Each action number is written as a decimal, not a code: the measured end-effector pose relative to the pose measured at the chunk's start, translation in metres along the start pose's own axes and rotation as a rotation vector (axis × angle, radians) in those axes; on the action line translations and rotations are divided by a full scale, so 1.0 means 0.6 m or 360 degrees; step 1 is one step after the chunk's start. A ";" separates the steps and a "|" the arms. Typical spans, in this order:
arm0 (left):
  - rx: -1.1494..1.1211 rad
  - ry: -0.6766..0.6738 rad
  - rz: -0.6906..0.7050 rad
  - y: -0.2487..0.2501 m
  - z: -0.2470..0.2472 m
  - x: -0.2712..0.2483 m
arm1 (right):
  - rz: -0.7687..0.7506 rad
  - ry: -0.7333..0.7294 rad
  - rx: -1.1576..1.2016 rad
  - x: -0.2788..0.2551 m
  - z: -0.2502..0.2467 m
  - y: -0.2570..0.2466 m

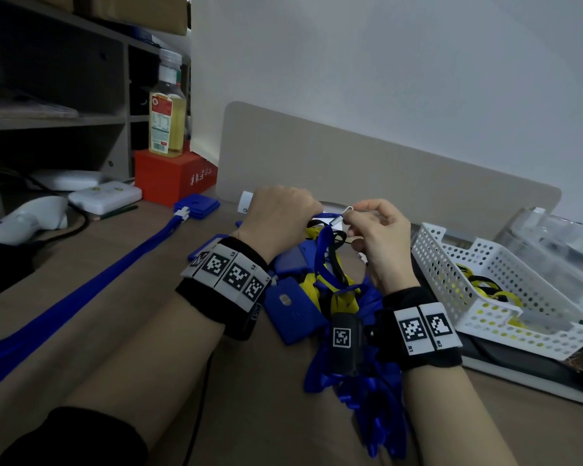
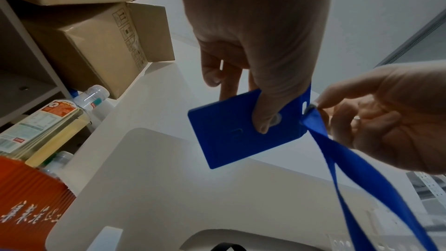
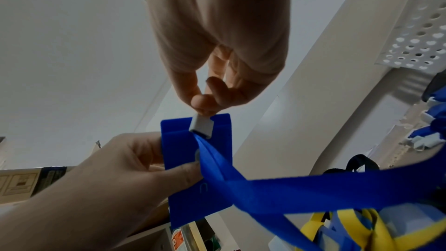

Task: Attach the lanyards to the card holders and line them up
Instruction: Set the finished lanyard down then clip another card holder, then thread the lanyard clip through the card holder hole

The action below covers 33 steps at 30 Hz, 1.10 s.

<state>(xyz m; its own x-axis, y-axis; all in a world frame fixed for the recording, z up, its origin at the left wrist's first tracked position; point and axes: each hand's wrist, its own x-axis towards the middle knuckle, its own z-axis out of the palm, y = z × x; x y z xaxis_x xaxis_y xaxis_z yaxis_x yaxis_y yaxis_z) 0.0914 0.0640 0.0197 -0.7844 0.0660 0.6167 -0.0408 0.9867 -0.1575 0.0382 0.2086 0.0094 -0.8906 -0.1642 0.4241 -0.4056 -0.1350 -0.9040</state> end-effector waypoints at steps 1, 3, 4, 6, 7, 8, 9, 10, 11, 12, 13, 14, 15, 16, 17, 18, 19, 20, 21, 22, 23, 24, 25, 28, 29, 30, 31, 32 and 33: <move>0.0007 -0.0004 0.0004 -0.001 0.000 0.000 | -0.0010 0.0000 -0.0002 0.000 -0.001 0.000; 0.0021 -0.0010 0.0006 0.000 0.001 0.000 | -0.0035 -0.0006 -0.0019 -0.001 -0.001 0.000; 0.0031 -0.0014 0.0002 0.002 0.000 -0.001 | -0.0059 -0.0005 -0.0046 -0.001 -0.002 0.001; 0.0075 -0.0040 -0.0001 0.005 0.000 -0.001 | -0.0137 0.0011 -0.0179 0.001 -0.003 0.006; 0.0098 -0.0053 -0.0003 0.007 0.001 -0.001 | -0.0180 0.0021 -0.0281 0.001 -0.003 0.008; 0.0114 -0.0065 -0.0004 0.008 0.002 -0.001 | -0.0217 0.0027 -0.0377 0.001 -0.002 0.009; 0.0117 -0.0074 -0.0006 0.009 0.003 -0.001 | -0.0242 0.0029 -0.0451 0.001 -0.002 0.010; 0.0109 -0.0076 -0.0011 0.009 0.003 -0.001 | -0.0259 0.0028 -0.0500 0.001 -0.001 0.010; 0.0087 -0.0072 -0.0016 0.009 0.004 -0.001 | -0.0272 0.0030 -0.0530 0.002 -0.001 0.011; 0.0065 -0.0059 -0.0021 0.009 0.003 -0.001 | -0.0283 0.0034 -0.0550 0.002 -0.002 0.012; 0.0050 -0.0042 -0.0023 0.009 0.003 -0.001 | -0.0289 0.0039 -0.0564 0.003 -0.002 0.012; 0.0045 -0.0022 -0.0020 0.010 0.002 -0.001 | -0.0288 0.0041 -0.0566 0.003 -0.003 0.013; 0.0042 -0.0004 -0.0013 0.010 0.001 -0.001 | -0.0276 0.0041 -0.0550 0.005 -0.004 0.014; 0.0026 0.0011 -0.0007 0.010 0.001 -0.001 | -0.0258 0.0041 -0.0522 0.006 -0.005 0.014; -0.0013 0.0029 -0.0005 0.009 0.003 -0.002 | -0.0238 0.0034 -0.0488 0.007 -0.006 0.014; -0.0070 0.0046 -0.0005 0.007 0.005 -0.002 | -0.0219 0.0021 -0.0454 0.008 -0.006 0.013; -0.0134 0.0060 -0.0008 0.004 0.007 -0.002 | -0.0201 0.0003 -0.0424 0.008 -0.006 0.012; -0.0199 0.0061 -0.0015 0.003 0.010 -0.001 | -0.0185 -0.0014 -0.0406 0.009 -0.007 0.011; -0.0264 0.0046 -0.0025 0.001 0.012 0.000 | -0.0174 -0.0027 -0.0404 0.009 -0.007 0.011; -0.0335 0.0017 -0.0040 0.000 0.014 0.001 | -0.0163 -0.0033 -0.0413 0.009 -0.007 0.011; -0.0405 -0.0029 -0.0057 0.000 0.015 0.001 | -0.0142 -0.0032 -0.0419 0.009 -0.007 0.010; -0.0468 -0.0076 -0.0068 0.000 0.014 0.002 | -0.0109 -0.0027 -0.0406 0.009 -0.006 0.010; -0.0521 -0.0114 -0.0077 0.000 0.014 0.001 | -0.0064 -0.0027 -0.0371 0.009 -0.005 0.010; -0.0590 -0.0153 -0.0064 0.001 0.011 -0.002 | 0.0080 -0.0073 -0.0239 0.007 -0.005 0.007; -0.0589 -0.0149 -0.0057 0.003 0.011 -0.003 | 0.0107 -0.0090 -0.0230 0.006 -0.006 0.006; -0.0585 -0.0145 -0.0053 0.004 0.010 -0.003 | 0.0119 -0.0105 -0.0233 0.005 -0.007 0.005; -0.0583 -0.0146 -0.0054 0.006 0.010 -0.004 | 0.0125 -0.0112 -0.0235 0.005 -0.008 0.005; -0.0588 -0.0152 -0.0056 0.006 0.010 -0.003 | 0.0128 -0.0106 -0.0229 0.005 -0.009 0.004; -0.0603 -0.0163 -0.0056 0.007 0.009 -0.003 | 0.0134 -0.0087 -0.0212 0.005 -0.009 0.004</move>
<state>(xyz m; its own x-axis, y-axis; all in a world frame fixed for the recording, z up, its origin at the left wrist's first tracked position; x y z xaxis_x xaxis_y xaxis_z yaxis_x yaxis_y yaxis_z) 0.0893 0.0670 0.0137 -0.8450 0.0350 0.5336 0.1476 0.9744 0.1698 0.0334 0.2132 0.0080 -0.9116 -0.2229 0.3455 -0.3569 0.0119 -0.9341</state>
